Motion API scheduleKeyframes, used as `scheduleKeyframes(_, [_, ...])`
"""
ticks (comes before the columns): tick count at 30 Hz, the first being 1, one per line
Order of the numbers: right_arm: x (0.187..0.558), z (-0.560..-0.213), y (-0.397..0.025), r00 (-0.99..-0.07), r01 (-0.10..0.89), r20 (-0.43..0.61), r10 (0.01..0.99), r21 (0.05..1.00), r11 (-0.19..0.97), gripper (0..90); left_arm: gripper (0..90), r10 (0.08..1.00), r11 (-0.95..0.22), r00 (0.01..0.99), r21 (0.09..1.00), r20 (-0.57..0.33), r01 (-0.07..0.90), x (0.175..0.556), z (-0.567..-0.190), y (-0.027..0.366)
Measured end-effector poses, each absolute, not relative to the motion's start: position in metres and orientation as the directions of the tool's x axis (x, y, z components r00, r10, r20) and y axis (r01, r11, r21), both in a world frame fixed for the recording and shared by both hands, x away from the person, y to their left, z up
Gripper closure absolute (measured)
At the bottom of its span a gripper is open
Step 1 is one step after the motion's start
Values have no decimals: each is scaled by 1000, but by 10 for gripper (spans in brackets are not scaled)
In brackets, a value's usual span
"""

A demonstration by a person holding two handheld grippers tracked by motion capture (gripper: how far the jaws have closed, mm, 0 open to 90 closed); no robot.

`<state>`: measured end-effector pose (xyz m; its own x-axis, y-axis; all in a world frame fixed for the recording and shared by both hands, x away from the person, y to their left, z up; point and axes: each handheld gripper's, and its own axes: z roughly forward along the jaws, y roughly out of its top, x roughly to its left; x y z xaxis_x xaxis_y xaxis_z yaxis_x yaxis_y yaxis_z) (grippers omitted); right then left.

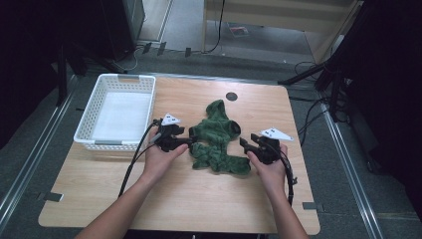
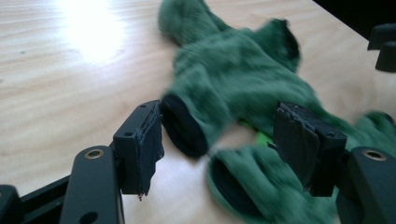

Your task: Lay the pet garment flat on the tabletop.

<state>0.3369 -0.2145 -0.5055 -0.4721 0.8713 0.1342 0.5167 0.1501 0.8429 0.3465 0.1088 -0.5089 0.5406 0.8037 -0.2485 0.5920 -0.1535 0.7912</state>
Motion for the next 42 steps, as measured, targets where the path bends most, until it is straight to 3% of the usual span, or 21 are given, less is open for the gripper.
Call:
scheduleKeyframes(4, [307, -513, -218, -479, 560, 195, 856, 819, 128, 451, 424, 787, -186, 554, 752, -271, 632, 329, -519, 100])
scheduleKeyframes(7, [293, -523, -215, -461, 616, 239, 855, 780, 114, 434, 451, 801, -226, 552, 735, -234, 640, 326, -530, 92])
scheduleKeyframes(9, [288, -530, -209, -460, 637, 222, 860, 757, 145, 437, 470, 802, -221, 543, 721, -249, 657, 325, -537, 88])
scheduleKeyframes(11, [286, -535, -204, -458, 635, 172, 872, 750, 185, 505, 549, 804, -248, 554, 723, -218, 645, 324, -543, 84])
scheduleKeyframes(13, [285, -539, -200, -452, 637, 140, 881, 743, 208, 703, 660, 800, -265, 566, 726, -202, 634, 321, -544, 82])
scheduleKeyframes(15, [283, -542, -196, -462, 617, 82, 883, 745, 254, 801, 799, 792, -281, 582, 734, -186, 618, 319, -543, 82])
scheduleKeyframes(18, [284, -539, -195, -456, 608, 36, 889, 742, 282, 864, 875, 774, -283, 599, 732, -207, 620, 316, -541, 89])
scheduleKeyframes(25, [287, -537, -215, -378, 614, 3, 926, 749, 248, 879, 894, 722, -276, 618, 691, -310, 668, 302, -538, 120])
scheduleKeyframes(32, [285, -536, -227, -366, 621, -1, 931, 745, 245, 878, 893, 714, -238, 604, 688, -354, 686, 292, -548, 142])
scheduleKeyframes(35, [286, -537, -226, -396, 616, 40, 917, 752, 234, 864, 900, 728, -235, 612, 727, -309, 646, 288, -547, 138])
scheduleKeyframes(39, [283, -538, -222, -409, 592, 17, 912, 766, 251, 811, 822, 728, -232, 610, 726, -312, 647, 288, -548, 139])
scheduleKeyframes(42, [282, -538, -224, -434, 577, 41, 900, 780, 243, 660, 744, 721, -208, 610, 737, -329, 643, 288, -548, 141])
